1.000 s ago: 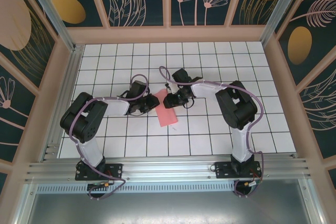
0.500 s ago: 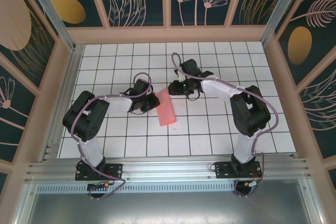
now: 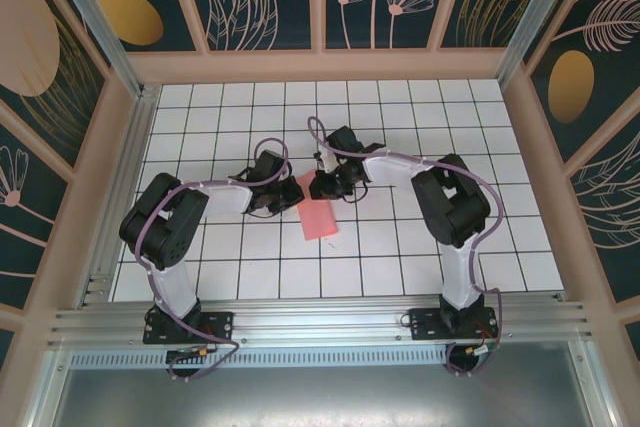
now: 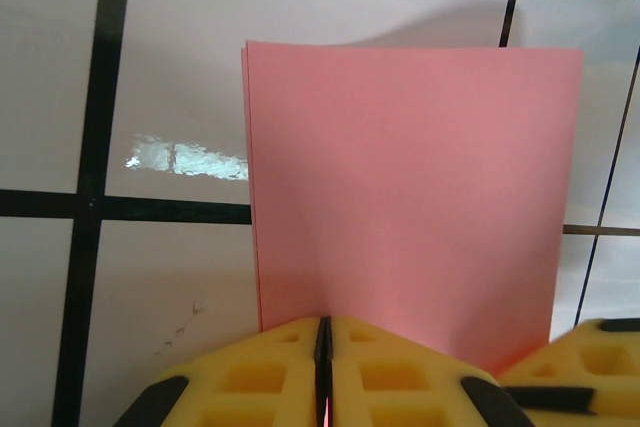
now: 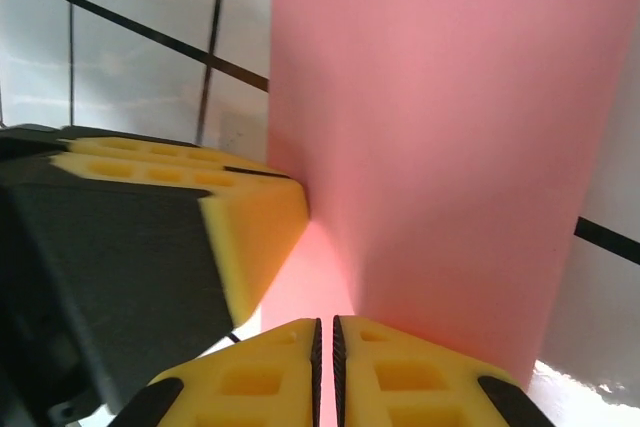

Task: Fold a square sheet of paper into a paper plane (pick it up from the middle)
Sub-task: Fold the square sheet of paper in half at the center of the table.

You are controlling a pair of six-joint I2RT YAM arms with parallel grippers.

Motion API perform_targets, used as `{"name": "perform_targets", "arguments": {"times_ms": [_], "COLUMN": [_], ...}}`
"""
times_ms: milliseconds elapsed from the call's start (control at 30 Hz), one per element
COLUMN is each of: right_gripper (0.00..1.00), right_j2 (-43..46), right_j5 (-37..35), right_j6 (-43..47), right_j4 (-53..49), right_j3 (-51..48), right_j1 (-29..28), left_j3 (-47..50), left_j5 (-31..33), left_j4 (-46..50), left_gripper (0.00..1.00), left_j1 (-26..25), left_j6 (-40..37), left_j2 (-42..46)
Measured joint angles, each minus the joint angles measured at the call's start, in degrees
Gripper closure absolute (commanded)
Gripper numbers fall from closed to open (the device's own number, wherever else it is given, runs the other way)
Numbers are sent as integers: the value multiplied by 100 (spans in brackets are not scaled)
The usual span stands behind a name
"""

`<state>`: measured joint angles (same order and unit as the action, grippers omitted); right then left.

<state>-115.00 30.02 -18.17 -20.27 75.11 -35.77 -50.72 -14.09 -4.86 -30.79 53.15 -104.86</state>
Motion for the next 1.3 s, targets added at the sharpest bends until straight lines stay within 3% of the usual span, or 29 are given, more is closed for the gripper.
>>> {"name": "perform_targets", "arguments": {"times_ms": [333,1300], "right_gripper": [86,85], "right_j2": [-59,496], "right_j5": [120,636], "right_j6": [177,278], "right_j4": [-74,225], "right_j3": [-216,-1349], "right_j1": [378,313], "left_j3": [-66,-83], "left_j5": [109,111], "left_j4": [42,37], "left_gripper": [90,90], "left_j1": [-35,-35], "left_j6": [0,0], "left_j2": [-42,-57]}}
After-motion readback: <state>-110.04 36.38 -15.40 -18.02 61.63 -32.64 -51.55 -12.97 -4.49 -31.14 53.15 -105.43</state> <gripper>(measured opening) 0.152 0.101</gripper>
